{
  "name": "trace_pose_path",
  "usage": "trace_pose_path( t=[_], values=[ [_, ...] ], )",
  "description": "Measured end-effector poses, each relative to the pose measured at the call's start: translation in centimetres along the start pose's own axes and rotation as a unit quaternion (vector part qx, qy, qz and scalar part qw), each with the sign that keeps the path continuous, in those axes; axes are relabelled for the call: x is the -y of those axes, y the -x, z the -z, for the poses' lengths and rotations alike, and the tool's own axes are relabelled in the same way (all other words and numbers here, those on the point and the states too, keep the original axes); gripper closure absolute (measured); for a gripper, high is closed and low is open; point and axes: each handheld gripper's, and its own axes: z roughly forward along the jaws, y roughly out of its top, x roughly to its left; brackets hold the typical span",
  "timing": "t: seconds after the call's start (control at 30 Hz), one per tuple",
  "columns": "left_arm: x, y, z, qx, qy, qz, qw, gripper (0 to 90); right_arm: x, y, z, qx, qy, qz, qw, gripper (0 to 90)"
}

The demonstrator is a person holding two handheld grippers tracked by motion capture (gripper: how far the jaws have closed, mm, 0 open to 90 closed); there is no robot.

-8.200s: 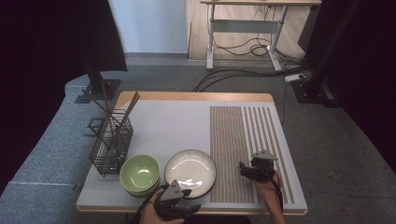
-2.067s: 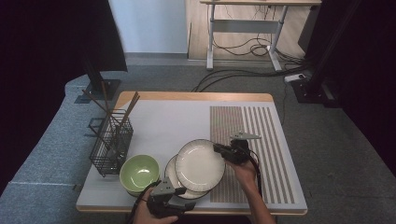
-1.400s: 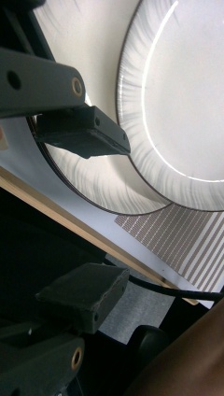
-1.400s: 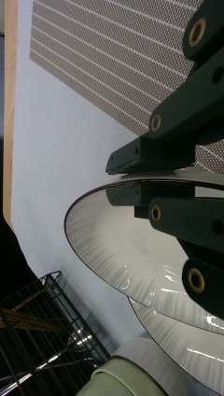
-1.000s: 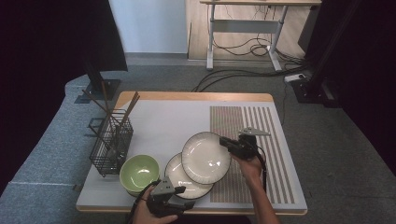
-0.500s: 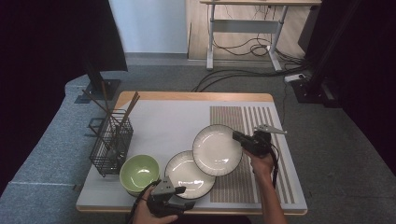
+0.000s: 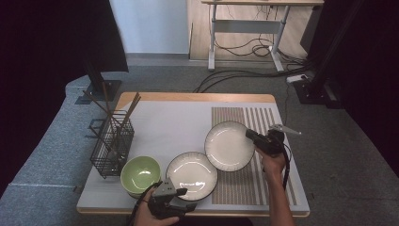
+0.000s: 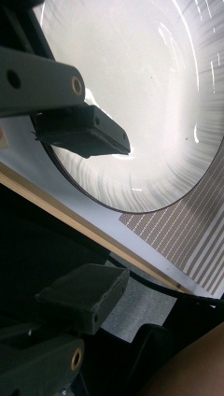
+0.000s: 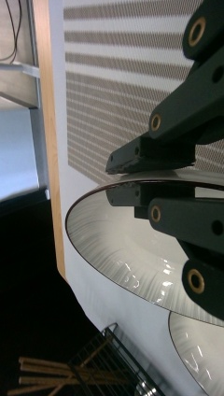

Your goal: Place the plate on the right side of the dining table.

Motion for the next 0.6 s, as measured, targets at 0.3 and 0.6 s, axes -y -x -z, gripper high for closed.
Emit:
trace_pose_path(
  t=[0.3,0.6],
  values=[
    [0.0,0.0,0.0,0.000,0.000,0.001,1.0000,34.5,0.5,2.7,0.3,0.028,0.005,-0.026,0.9993,83.5],
    [0.0,0.1,-0.1,0.002,-0.002,-0.001,1.0000,34.4,1.0,4.8,0.3,0.050,0.006,-0.044,0.9978,83.4]
  ],
)
